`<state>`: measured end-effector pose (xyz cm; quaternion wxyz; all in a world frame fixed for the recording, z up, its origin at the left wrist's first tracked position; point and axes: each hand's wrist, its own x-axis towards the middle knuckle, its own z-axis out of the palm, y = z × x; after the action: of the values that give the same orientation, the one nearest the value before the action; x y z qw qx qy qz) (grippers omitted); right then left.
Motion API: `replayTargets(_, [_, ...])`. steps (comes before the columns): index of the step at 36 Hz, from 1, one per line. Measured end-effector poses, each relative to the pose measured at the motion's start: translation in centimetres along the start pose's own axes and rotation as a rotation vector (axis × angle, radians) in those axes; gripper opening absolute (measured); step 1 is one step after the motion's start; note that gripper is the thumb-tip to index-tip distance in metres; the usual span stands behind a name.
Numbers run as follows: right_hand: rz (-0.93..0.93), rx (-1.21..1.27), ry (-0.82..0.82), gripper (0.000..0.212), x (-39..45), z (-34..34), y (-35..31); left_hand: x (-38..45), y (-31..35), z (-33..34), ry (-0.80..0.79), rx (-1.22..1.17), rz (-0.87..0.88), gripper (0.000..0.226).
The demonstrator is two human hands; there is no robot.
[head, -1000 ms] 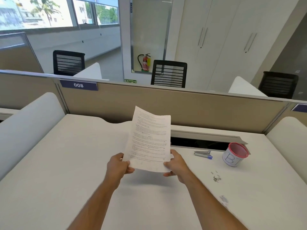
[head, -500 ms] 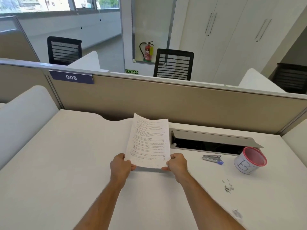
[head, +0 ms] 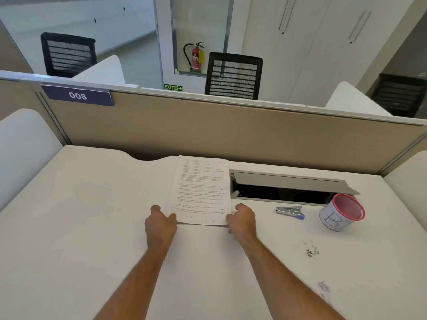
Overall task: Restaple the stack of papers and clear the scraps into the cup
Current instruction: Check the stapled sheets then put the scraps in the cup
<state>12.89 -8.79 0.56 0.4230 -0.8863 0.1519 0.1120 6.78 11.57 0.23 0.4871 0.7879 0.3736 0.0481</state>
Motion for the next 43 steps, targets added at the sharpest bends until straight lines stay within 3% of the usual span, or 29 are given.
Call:
replayTargets(3, [-0.084, -0.184, 0.060, 0.035, -0.6, -0.8, 0.1, -1.0, 0.0, -0.7, 0.048, 0.246, 0.095, 0.053])
replayTargets(13, [-0.236, -0.135, 0.093, 0.035, -5.1, -3.6, 1.0, -7.1, 1.5, -0.3, -0.094, 0.251, 0.400, 0.029])
replayTargets(25, [-0.275, -0.131, 0.119, 0.033, -10.8, -7.7, 6.3, -15.7, 2.1, 1.6, -0.130, 0.318, 0.522, 0.027])
replayTargets(43, [-0.065, -0.218, 0.130, 0.032, -16.3, -18.3, 21.2, -27.5, -1.1, 11.6, -0.681, 0.571, 0.587, 0.045])
